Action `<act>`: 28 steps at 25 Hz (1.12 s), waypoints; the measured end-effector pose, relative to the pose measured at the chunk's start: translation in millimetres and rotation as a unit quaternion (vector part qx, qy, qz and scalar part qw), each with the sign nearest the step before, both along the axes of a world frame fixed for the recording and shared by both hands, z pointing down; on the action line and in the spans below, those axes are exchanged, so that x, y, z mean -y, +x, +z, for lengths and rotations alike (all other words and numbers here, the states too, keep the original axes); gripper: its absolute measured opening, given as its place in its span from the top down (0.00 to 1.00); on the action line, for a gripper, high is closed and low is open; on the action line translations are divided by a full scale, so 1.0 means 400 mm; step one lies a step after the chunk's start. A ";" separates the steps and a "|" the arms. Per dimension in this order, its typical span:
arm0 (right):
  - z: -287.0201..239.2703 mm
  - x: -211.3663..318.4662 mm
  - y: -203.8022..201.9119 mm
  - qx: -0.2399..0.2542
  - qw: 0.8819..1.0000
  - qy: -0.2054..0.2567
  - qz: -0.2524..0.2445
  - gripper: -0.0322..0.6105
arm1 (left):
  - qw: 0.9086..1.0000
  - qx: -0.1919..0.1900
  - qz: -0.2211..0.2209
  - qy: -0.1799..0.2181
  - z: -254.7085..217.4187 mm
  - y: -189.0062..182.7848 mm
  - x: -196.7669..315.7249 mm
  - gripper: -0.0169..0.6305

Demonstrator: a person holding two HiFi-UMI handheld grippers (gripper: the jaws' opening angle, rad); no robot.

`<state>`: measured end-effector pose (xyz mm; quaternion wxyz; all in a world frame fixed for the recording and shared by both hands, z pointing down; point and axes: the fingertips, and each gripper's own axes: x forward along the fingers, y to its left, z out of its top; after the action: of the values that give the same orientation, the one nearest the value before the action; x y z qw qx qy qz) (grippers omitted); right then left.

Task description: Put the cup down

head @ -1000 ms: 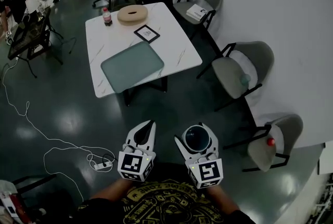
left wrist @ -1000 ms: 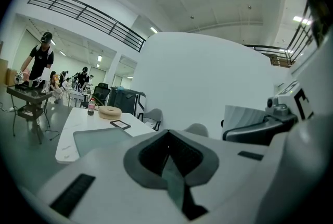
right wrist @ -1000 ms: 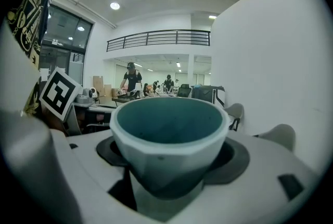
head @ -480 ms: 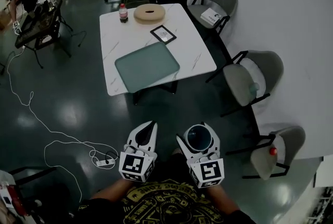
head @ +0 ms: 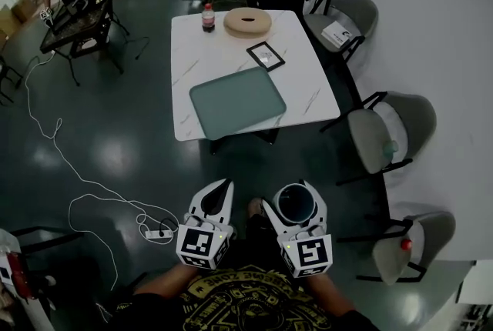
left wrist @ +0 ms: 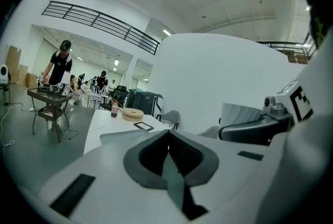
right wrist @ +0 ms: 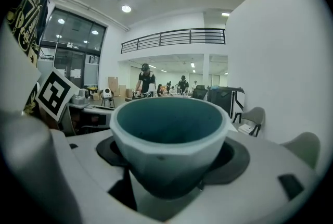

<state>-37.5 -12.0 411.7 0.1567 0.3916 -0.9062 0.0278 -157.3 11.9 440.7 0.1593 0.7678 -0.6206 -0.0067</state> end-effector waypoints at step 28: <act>0.032 0.320 -0.001 0.052 0.984 -0.002 -0.168 0.36 | 0.992 0.032 -0.124 -0.015 -0.013 0.027 0.258 0.96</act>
<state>-37.9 -140.0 424.4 0.1129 0.2316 -0.9660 0.0227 -146.4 -91.1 435.6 0.1489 0.6823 -0.7157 0.0073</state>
